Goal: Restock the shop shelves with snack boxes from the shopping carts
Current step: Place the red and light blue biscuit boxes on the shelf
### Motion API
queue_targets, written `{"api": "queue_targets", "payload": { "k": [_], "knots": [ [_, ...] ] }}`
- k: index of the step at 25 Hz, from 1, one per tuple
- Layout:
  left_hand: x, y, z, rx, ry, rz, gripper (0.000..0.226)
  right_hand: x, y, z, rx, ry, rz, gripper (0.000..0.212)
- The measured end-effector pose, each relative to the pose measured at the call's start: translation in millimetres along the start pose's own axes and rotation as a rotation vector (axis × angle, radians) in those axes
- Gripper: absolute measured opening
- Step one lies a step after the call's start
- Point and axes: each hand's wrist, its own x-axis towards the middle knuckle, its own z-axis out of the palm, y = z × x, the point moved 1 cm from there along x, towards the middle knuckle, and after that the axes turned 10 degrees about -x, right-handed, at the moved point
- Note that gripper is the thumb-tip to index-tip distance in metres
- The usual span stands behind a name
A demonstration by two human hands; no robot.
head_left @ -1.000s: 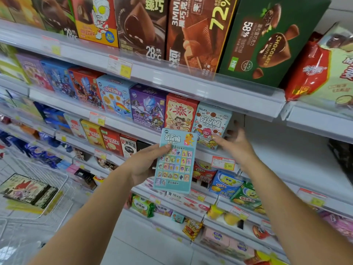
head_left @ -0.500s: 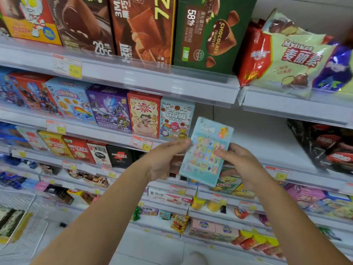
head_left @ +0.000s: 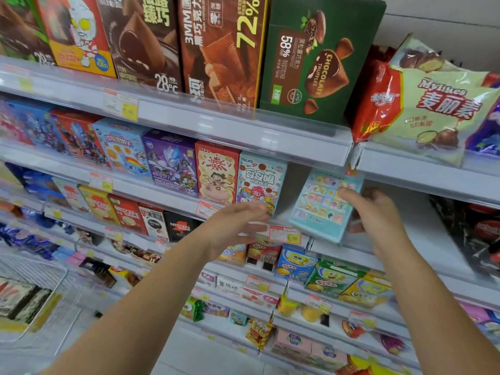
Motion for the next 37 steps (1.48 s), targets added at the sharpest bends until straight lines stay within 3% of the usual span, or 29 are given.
{"api": "queue_targets", "payload": {
  "k": [4, 8, 11, 13, 15, 20, 24, 30, 35, 37],
  "knots": [
    [-2, 3, 15, 0.124, -0.084, -0.038, 0.039, -20, 3, 0, 0.051, -0.257, 0.136, 0.021],
    [-8, -1, 23, 0.152, -0.193, -0.071, 0.037, -53, 12, 13, 0.17, -0.489, 0.225, 0.048],
    [-22, -4, 22, 0.257, -0.138, 0.031, 0.032, -87, 18, 38, 0.125, -0.379, 0.222, 0.062],
    [-32, -12, 20, 0.404, -0.211, 0.09, 0.039, -105, 18, 58, 0.183, -0.305, 0.233, 0.095],
    [-40, -19, 17, 0.384, -0.314, 0.074, 0.035, -115, 16, 70, 0.281, -0.285, 0.22, 0.106],
    [-44, -31, 12, -0.005, -0.265, -0.06, 0.053, -127, 9, 74, 0.646, -0.409, 0.348, 0.037],
    [-43, -40, 22, -0.138, -0.263, -0.138, 0.051, -130, 10, 69, 0.726, -0.487, 0.432, 0.049],
    [-31, -27, 34, 0.095, -0.225, 0.001, 0.056, -118, 11, 27, -0.008, -0.277, 0.103, 0.025],
    [-22, -13, 20, 0.071, -0.026, 0.037, 0.038, -58, 14, -18, 0.21, 0.021, 0.16, 0.034],
    [-20, -9, 11, 0.059, 0.043, 0.054, 0.029, -26, 11, -8, 0.199, 0.035, 0.1, 0.039]
  ]
}}
